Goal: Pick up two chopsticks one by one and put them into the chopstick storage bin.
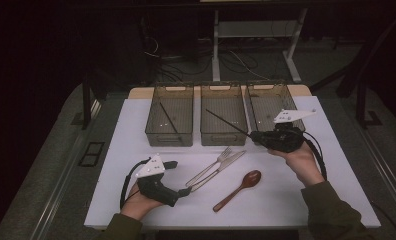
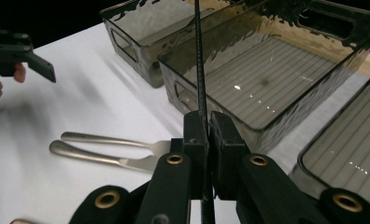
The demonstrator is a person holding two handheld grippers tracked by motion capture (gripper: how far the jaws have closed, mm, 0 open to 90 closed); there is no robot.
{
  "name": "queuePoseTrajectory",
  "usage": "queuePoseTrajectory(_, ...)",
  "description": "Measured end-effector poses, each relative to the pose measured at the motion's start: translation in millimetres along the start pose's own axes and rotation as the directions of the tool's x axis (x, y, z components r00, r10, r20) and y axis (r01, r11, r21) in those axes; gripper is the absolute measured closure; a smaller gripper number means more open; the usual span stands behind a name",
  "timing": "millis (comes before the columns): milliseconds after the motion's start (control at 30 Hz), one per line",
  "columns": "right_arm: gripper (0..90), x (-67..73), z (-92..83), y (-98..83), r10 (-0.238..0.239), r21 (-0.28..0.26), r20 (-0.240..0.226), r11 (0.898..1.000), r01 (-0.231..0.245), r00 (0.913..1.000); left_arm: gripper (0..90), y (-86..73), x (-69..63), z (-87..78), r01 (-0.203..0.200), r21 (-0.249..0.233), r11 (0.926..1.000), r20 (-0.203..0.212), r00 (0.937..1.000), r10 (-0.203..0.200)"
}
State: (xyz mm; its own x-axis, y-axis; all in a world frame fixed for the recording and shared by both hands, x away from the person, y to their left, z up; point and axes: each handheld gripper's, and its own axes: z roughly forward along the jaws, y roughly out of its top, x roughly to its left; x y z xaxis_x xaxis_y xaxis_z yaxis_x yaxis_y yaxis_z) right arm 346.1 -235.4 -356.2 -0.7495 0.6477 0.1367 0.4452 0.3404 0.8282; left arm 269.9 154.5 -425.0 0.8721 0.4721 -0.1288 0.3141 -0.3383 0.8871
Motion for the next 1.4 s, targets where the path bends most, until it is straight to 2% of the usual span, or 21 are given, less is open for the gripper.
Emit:
queuePoseTrajectory(367,84.6,10.1,28.9,32.1,-0.021,0.025,0.006,0.999,0.021,0.9998,0.0,0.4,-0.5,0.2,0.000,-0.004,1.0000,0.002,1.0000,0.000)
queuePoseTrajectory(667,84.6,25.0,62.7,60.0,-0.051,0.046,-0.011,0.998,0.052,0.9986,0.0,0.9,-0.6,0.5,-0.002,-0.003,1.0000,0.004,1.0000,0.002)
queuePoseTrajectory(967,84.6,33.6,95.2,84.5,-0.046,0.073,0.010,0.996,0.045,0.9989,0.0,1.4,-0.6,0.5,0.001,-0.008,1.0000,0.006,1.0000,0.000)
queuePoseTrajectory(1400,84.6,42.7,154.0,111.5,-0.034,0.144,0.064,0.989,0.025,0.9974,0.0,1.6,0.2,0.0,0.000,-0.015,0.9999,0.010,1.0000,0.000)
